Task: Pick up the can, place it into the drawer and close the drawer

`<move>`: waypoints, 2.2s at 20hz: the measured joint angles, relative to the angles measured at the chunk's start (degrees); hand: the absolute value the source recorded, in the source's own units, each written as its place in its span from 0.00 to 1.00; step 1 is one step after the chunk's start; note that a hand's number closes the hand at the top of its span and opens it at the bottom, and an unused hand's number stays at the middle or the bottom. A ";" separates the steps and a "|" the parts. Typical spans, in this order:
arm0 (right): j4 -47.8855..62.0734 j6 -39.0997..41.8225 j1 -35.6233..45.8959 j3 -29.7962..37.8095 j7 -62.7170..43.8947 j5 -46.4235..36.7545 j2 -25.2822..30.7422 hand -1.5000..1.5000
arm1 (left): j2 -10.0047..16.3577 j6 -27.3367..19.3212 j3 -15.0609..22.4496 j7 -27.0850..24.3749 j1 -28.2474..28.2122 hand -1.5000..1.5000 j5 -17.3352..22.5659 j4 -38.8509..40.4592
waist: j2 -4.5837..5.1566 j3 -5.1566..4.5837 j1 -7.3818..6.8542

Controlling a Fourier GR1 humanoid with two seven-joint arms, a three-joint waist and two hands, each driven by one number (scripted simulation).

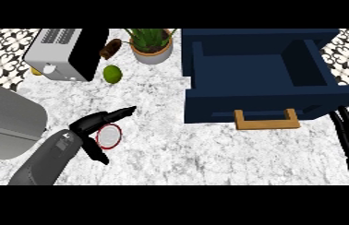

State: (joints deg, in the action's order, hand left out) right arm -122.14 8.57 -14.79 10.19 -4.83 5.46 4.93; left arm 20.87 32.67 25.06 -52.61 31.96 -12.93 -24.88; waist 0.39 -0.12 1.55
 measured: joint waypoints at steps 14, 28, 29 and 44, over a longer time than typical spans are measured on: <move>-0.93 -0.13 -0.78 0.79 -0.24 0.81 -0.79 0.00 | -1.96 3.22 2.88 2.19 -0.23 1.00 3.84 -3.43 | -0.21 0.07 -0.54; -2.15 -0.28 -3.59 3.42 0.32 1.90 -1.13 0.00 | -6.04 -20.86 -21.71 12.91 -3.79 1.00 28.06 -3.33 | -0.97 0.24 -3.31; -2.41 -0.15 -3.50 3.48 0.12 2.09 -1.02 0.00 | -6.51 -22.99 -22.67 14.46 -3.50 1.00 28.98 -4.62 | -0.95 0.24 -3.11; -5.27 0.36 -4.43 3.21 -1.28 1.99 -2.04 0.00 | -12.66 -46.89 -15.29 47.81 -3.02 1.00 25.80 -46.30 | -0.84 0.19 -2.09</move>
State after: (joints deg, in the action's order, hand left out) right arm -127.41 8.93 -19.22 13.41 -6.11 7.45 2.90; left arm 8.22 -14.22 9.76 -4.80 28.94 12.87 -71.17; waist -0.45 0.07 -0.54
